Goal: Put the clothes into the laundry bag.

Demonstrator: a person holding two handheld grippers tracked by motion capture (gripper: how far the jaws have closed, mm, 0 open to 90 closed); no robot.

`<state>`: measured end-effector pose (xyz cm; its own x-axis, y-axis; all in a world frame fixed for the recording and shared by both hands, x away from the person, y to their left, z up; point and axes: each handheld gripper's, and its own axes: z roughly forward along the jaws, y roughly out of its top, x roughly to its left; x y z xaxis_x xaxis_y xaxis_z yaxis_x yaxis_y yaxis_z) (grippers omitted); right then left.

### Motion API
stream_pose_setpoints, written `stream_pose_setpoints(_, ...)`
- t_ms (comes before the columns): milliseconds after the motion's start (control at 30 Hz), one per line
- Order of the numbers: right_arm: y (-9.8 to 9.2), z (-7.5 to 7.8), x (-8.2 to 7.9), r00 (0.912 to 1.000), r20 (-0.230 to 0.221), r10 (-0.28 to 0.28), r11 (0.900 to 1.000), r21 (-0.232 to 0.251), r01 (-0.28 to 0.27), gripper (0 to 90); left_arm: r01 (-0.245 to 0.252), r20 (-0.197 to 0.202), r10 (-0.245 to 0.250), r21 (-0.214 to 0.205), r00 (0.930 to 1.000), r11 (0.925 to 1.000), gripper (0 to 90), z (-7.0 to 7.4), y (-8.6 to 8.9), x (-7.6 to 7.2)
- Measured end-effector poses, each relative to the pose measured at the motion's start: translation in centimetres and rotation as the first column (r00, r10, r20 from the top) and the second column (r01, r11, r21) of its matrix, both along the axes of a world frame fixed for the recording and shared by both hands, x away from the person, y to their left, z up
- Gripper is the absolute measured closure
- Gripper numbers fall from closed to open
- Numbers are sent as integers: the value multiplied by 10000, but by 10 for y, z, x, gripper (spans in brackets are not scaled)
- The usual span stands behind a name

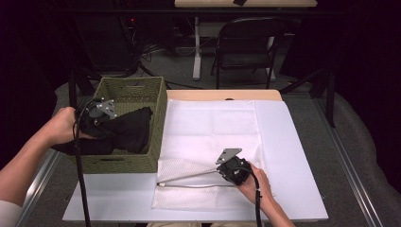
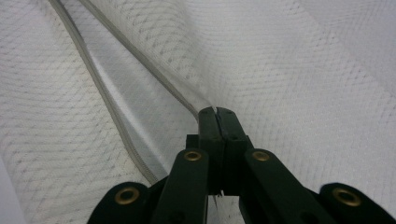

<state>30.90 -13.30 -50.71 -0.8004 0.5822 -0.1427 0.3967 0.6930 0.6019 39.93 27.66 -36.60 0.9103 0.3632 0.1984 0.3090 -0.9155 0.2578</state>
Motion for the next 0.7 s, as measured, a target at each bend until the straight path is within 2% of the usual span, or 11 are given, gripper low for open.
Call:
stream_pose_setpoints(133, 1, -1, 0, 10000, -32, -20, 10000, -21, 20, 900, -19, 173, 19, -5, 9998, 10000, 661, 10, 0, -5)
stream_pose_setpoints(400, 1, 0, 0, 10000, 0, -73, 10000, -1, 73, 900, -275, 190, 273, 134, 9994, 9995, 661, 20, -4, -15)
stream_pose_setpoints(433, 1, 0, 1, 10000, 9, -22, 10000, -39, 22, 900, -331, 112, 330, 119, 9994, 9994, 662, 21, -6, -16)
stream_pose_setpoints(533, 1, 0, 1, 10000, -3, -52, 10000, -70, 52, 900, -177, 258, 173, 171, 9995, 9997, 662, 26, -12, -21)
stream_pose_setpoints(567, 1, -1, 0, 9999, -51, -133, 9999, -31, 133, 900, -313, 252, 311, 55, 9992, 9995, 662, 27, -13, -23)
stream_pose_setpoints(700, 2, 0, -1, 9998, -8, -178, 9998, -89, 178, 900, -422, 253, 416, 226, 9988, 9989, 662, 33, -24, -35)
